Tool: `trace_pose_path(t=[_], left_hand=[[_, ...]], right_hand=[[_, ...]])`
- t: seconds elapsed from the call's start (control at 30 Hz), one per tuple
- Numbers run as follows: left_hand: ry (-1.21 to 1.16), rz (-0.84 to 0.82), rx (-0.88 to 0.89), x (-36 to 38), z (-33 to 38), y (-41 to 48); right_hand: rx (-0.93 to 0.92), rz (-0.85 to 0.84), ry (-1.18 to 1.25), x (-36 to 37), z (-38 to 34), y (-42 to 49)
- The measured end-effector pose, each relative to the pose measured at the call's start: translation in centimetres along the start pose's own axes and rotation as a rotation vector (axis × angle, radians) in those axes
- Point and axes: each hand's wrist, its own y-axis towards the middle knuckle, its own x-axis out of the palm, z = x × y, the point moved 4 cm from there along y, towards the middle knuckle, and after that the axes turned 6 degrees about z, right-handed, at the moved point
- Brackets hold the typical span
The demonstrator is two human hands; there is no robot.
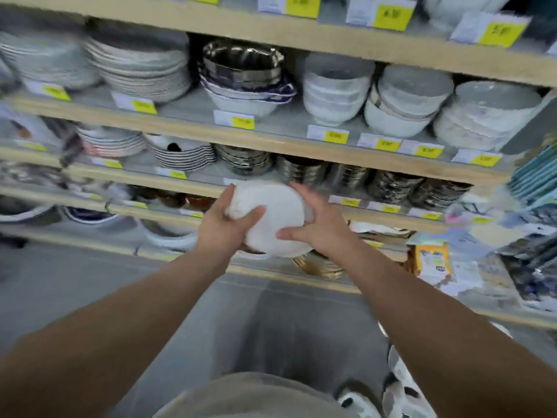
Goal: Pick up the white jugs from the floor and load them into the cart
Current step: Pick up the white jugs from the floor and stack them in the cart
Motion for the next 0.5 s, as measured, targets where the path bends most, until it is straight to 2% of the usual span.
trace_pose_path(t=[0.3,0.5], left_hand=[[-0.121,0.379,0.000,-29.1,1.6,1.6],[-0.210,0.645,0.041,-43.9,2.1,0.6]], right_hand=[[-0.165,-0.370,0.061,26.6,-13.3,2.5],[-0.305,-0.644,0.038,42.5,-21.4,3.3]])
